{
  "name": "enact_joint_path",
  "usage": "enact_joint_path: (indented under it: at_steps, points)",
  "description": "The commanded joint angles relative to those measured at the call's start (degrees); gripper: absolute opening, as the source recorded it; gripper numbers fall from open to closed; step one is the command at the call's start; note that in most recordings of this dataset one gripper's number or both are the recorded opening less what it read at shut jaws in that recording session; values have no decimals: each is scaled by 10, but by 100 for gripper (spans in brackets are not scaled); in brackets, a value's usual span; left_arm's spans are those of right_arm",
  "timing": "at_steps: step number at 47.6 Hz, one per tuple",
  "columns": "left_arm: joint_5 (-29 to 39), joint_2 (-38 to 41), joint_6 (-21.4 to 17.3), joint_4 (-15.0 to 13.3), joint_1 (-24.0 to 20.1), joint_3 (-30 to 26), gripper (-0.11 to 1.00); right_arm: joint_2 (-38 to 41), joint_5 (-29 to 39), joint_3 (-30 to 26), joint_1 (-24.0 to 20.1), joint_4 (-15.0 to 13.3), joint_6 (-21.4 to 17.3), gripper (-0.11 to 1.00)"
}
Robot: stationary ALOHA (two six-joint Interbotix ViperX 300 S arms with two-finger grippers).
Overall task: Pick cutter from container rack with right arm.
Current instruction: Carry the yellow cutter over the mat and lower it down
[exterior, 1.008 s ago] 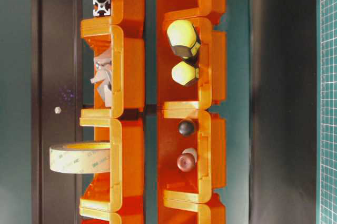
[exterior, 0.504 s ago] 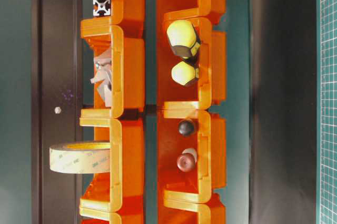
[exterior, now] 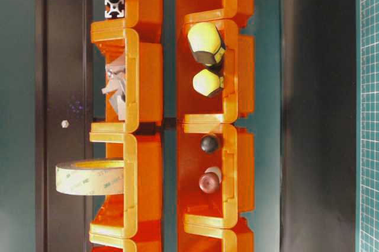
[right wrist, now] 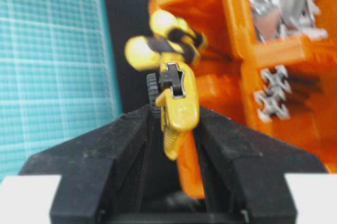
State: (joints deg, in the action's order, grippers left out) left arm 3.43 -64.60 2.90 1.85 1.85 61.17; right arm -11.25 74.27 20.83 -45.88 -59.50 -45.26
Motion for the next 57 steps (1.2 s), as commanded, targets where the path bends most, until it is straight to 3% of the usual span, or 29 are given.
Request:
enact_joint_path:
  at_steps: [1,16,20,29,42,57]
  points:
    - [-3,3,2,2,-1,-11,1,10,-40,-29,-4,-4,0,25]
    - [-3,3,3,2,1,-11,1,53,-215,-25,41,-6,-1,24]
    - [-4,2,3,2,3,-12,1,61,-286,-8,72,-8,-1,18]
    - [-4,0,3,2,5,-13,1,78,-419,28,147,-18,1,18]
    - [-5,-8,3,2,13,-17,1,122,-573,62,260,-64,1,18]
    - [3,-18,3,2,13,-19,1,189,-674,39,332,-128,1,18]
